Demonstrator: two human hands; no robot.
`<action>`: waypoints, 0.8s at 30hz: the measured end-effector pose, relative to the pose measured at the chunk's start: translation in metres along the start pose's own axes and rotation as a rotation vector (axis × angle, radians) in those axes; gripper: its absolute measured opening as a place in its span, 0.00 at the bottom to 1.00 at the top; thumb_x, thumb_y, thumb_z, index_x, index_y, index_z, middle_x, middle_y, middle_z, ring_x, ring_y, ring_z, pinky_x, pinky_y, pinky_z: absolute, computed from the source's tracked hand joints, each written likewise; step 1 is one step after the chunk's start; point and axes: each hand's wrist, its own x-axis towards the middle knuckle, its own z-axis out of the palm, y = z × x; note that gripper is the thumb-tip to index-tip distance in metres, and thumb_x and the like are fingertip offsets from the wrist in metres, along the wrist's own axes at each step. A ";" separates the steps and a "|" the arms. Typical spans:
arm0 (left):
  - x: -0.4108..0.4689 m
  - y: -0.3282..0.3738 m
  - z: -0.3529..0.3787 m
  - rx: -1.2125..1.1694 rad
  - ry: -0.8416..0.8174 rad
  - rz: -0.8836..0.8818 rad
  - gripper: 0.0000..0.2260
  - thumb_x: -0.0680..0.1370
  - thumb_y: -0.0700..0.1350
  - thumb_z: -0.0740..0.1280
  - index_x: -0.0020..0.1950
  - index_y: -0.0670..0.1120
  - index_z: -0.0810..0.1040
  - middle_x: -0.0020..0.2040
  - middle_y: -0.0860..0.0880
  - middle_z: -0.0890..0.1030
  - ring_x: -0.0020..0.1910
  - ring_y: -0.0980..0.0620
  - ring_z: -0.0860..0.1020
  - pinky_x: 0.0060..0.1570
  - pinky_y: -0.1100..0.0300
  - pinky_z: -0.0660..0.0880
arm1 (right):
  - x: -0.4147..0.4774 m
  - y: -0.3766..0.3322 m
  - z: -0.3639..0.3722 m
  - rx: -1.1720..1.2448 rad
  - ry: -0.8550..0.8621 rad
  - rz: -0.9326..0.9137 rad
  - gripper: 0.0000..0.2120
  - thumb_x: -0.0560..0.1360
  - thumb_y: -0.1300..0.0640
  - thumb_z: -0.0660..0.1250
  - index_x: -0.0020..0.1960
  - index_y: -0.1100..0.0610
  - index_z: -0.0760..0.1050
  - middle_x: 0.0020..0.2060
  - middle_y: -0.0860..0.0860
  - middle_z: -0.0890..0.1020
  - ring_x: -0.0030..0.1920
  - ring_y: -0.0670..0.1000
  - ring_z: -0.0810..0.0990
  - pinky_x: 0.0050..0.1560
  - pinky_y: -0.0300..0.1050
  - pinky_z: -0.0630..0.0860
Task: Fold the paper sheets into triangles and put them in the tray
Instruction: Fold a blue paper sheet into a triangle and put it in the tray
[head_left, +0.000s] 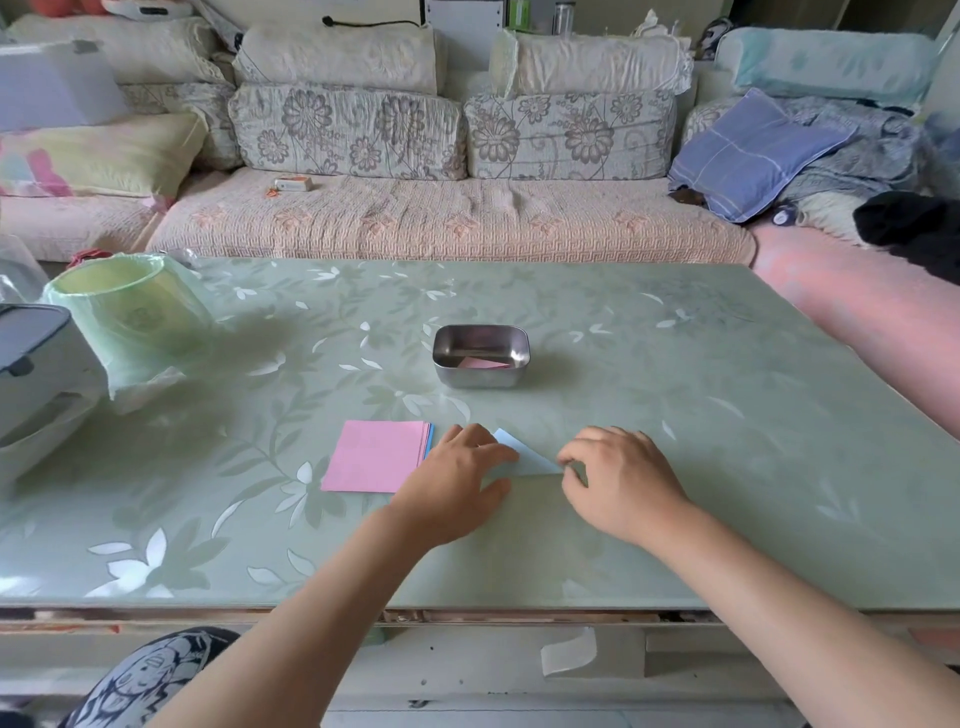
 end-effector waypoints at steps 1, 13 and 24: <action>0.003 -0.002 -0.001 -0.018 -0.009 -0.006 0.17 0.78 0.50 0.67 0.68 0.54 0.76 0.61 0.52 0.73 0.60 0.50 0.69 0.61 0.57 0.69 | 0.003 -0.001 0.000 0.020 -0.009 0.007 0.13 0.77 0.50 0.62 0.58 0.46 0.80 0.56 0.43 0.80 0.59 0.51 0.76 0.59 0.45 0.68; 0.025 -0.013 -0.015 0.017 -0.035 0.079 0.19 0.77 0.54 0.70 0.67 0.52 0.77 0.60 0.53 0.78 0.57 0.49 0.71 0.57 0.54 0.71 | 0.033 -0.005 -0.002 0.213 -0.153 0.017 0.14 0.71 0.42 0.74 0.55 0.44 0.82 0.54 0.42 0.78 0.56 0.48 0.77 0.58 0.45 0.72; 0.024 -0.014 -0.027 0.051 0.119 0.135 0.08 0.80 0.54 0.65 0.54 0.55 0.81 0.44 0.55 0.83 0.46 0.53 0.78 0.43 0.55 0.75 | 0.039 0.001 0.000 0.312 0.042 -0.155 0.05 0.78 0.52 0.69 0.48 0.47 0.85 0.40 0.43 0.81 0.41 0.47 0.77 0.45 0.44 0.73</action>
